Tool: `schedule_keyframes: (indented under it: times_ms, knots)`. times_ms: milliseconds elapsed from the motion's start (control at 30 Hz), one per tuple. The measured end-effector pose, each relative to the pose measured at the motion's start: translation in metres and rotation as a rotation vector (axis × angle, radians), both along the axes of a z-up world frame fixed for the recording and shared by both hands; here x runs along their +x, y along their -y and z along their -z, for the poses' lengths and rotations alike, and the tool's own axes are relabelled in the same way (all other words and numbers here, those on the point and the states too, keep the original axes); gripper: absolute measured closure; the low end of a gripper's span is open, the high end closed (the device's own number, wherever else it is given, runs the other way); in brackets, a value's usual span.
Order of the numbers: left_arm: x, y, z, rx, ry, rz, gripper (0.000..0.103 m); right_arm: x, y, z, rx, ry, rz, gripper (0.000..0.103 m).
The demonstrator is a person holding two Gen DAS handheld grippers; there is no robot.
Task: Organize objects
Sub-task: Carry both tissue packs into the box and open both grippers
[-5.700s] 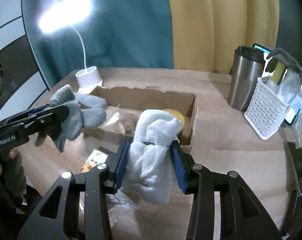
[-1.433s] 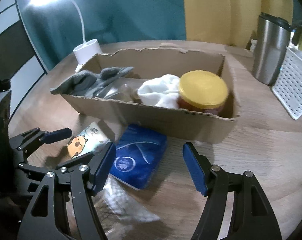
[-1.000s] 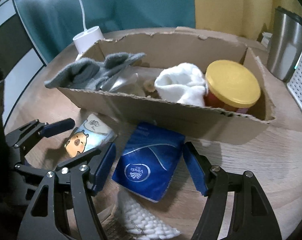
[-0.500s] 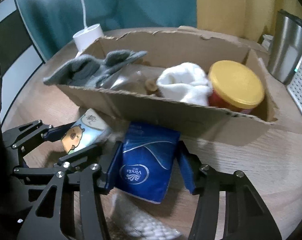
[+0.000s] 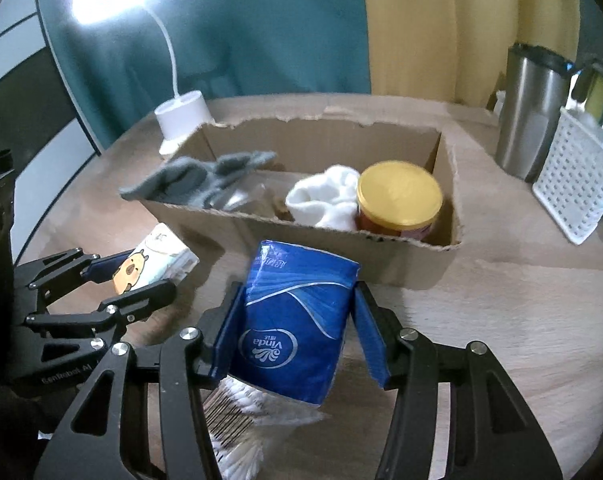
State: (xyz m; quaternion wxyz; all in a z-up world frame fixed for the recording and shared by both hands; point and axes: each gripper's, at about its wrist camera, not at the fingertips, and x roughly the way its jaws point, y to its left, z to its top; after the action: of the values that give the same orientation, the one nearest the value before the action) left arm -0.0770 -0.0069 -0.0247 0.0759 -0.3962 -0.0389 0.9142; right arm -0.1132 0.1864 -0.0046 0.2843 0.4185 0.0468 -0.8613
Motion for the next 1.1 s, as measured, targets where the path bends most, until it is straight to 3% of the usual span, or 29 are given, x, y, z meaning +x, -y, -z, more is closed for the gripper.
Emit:
schedule_keyframes:
  times_ms: [567, 1000, 1100]
  knots:
    - [-0.006, 0.001, -0.049, 0.002, -0.090, -0.032, 0.056, -0.003, -0.012, -0.044, -0.047, -0.091, -0.017, 0.047]
    - [-0.038, 0.011, -0.058, -0.005, -0.094, -0.068, 0.056, -0.031, -0.006, -0.056, -0.060, -0.106, -0.034, 0.047]
    - [-0.044, 0.010, -0.058, -0.037, -0.101, -0.077, 0.056, -0.038, -0.003, -0.057, -0.062, -0.104, -0.038, 0.047]
